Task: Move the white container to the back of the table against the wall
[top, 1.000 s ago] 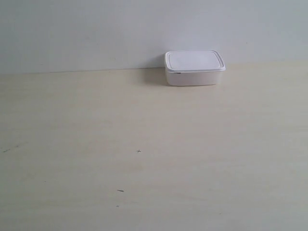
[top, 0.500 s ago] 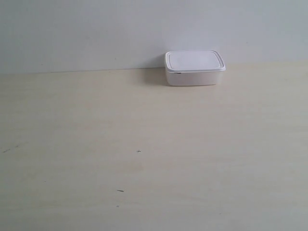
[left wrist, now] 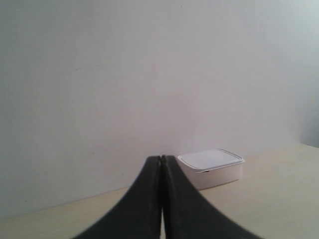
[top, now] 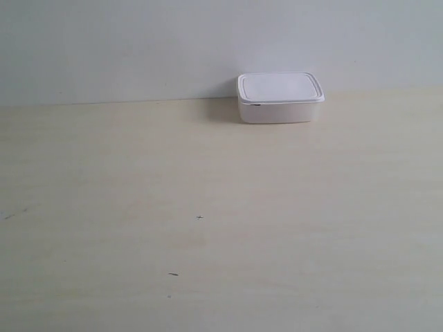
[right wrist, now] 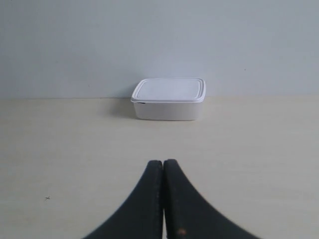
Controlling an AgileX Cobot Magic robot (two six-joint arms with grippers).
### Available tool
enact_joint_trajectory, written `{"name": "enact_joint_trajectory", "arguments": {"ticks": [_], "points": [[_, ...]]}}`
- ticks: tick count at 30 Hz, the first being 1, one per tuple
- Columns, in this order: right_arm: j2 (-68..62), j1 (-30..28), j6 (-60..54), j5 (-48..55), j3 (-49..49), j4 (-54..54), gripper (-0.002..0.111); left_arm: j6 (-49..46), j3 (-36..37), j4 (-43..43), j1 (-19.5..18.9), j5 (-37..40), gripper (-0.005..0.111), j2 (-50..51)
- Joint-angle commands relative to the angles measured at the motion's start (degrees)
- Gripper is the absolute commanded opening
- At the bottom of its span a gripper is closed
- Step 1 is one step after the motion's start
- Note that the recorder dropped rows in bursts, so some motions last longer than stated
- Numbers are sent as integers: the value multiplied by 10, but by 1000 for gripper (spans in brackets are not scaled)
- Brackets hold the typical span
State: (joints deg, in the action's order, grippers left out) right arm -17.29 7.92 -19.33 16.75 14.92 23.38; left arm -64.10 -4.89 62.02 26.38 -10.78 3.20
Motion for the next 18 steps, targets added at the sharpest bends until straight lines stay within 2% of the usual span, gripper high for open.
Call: {"name": "enact_joint_trajectory", "arguments": {"ticks": [1, 12, 15, 18], "points": [[-1, 0, -1, -6, -2, 2, 0, -3, 2, 2, -1, -2, 0, -1], [-1, 0, -1, -9, -3, 2, 0, -3, 2, 2, -1, 17, 0, -1], [0, 0, -1, -79, -4, -16, 0, -3, 12, 2, -1, 12, 0, -1], [0, 0, -1, -159, -9, -54, 0, -3, 46, -12, -5, -45, 0, -1]]}}
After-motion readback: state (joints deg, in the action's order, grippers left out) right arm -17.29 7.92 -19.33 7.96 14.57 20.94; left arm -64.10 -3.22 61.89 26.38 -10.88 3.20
